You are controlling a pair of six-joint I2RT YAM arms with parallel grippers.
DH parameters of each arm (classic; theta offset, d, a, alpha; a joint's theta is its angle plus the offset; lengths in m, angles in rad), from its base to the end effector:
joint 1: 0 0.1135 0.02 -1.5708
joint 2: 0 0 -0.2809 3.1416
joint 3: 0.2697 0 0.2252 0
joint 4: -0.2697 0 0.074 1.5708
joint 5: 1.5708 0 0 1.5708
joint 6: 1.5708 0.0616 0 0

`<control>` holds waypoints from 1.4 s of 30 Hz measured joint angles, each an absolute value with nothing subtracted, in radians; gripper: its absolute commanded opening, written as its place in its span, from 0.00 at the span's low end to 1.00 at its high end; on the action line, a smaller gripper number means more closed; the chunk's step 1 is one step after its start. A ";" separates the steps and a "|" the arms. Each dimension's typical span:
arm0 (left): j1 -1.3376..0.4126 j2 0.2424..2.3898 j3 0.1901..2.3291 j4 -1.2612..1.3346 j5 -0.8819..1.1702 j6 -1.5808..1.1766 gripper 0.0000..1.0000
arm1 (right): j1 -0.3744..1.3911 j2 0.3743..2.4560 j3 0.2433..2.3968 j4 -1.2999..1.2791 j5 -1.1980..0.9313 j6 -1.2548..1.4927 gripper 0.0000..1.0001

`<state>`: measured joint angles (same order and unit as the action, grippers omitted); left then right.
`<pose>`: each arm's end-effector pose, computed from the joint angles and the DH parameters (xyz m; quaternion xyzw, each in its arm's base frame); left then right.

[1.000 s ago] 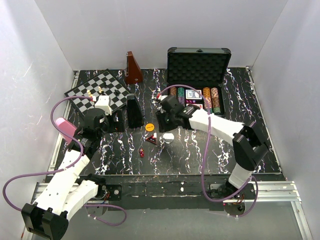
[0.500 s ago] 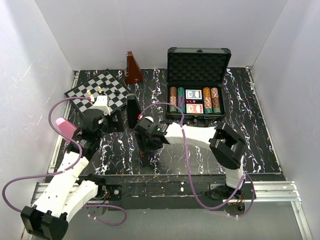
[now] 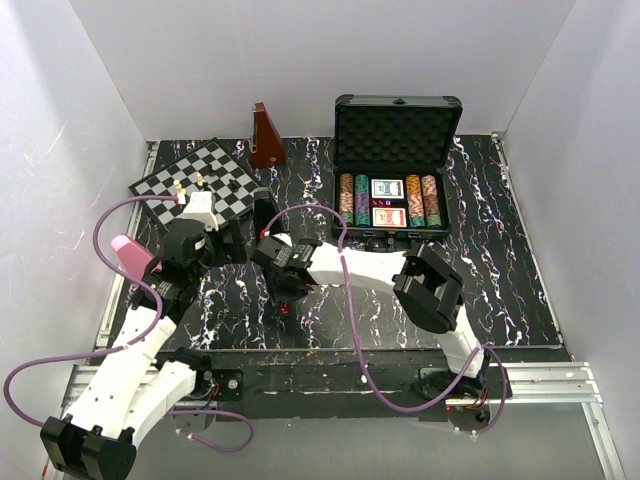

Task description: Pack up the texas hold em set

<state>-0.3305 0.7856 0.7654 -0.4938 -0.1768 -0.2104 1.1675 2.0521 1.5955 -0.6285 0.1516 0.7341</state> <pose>0.1519 -0.0407 0.3016 0.0072 0.8614 -0.0607 0.5043 0.1790 0.3958 0.2013 -0.1903 0.9491 0.1524 0.1991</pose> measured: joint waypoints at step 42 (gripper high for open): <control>-0.329 0.789 0.765 -0.494 -0.184 -0.212 0.98 | 1.130 1.774 1.456 -0.701 0.226 0.673 0.01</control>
